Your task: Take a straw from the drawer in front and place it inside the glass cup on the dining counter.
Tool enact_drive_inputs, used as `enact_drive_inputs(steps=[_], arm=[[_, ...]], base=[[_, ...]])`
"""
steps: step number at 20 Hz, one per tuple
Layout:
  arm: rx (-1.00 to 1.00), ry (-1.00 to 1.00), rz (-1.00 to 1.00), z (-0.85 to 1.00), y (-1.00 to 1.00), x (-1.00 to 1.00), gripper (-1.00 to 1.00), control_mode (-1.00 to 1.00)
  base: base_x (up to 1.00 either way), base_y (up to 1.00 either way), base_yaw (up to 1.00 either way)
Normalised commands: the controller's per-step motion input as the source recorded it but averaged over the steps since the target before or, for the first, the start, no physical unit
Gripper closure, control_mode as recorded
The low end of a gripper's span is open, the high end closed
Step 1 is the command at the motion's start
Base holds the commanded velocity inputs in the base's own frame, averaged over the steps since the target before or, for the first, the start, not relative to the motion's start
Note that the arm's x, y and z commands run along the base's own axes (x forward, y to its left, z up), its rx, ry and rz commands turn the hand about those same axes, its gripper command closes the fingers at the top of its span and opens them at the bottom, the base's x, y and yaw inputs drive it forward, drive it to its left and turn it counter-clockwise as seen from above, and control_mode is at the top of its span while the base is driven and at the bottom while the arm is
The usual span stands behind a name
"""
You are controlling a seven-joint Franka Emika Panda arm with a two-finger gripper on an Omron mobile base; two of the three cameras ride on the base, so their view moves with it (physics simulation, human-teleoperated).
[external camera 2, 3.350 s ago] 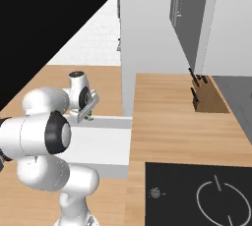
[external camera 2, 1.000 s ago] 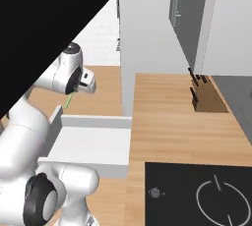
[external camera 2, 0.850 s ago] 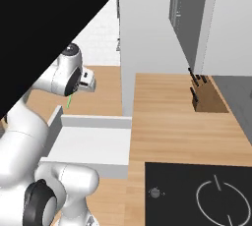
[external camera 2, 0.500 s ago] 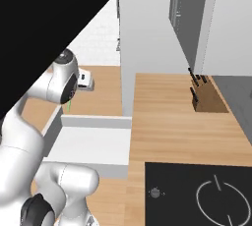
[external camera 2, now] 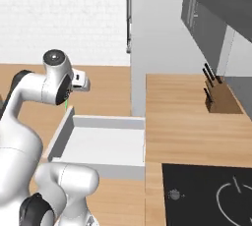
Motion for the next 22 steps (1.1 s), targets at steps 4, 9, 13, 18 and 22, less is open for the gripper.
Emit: enact_drive_inputs(steps=[4,9,13,18,22], arm=[[0.0,0.0,0.0,0.0,0.0,0.0,1.0,1.0],[0.0,0.0,0.0,0.0,0.0,0.0,1.0,1.0],[0.0,0.0,0.0,0.0,0.0,0.0,1.0,1.0],[0.0,0.0,0.0,0.0,0.0,0.0,1.0,1.0],[0.0,0.0,0.0,0.0,0.0,0.0,1.0,1.0]], base=[[0.0,1.0,0.08],[0.01,1.0,0.09],[0.44,0.94,0.02],[0.85,0.74,0.0],[0.97,0.33,0.0]])
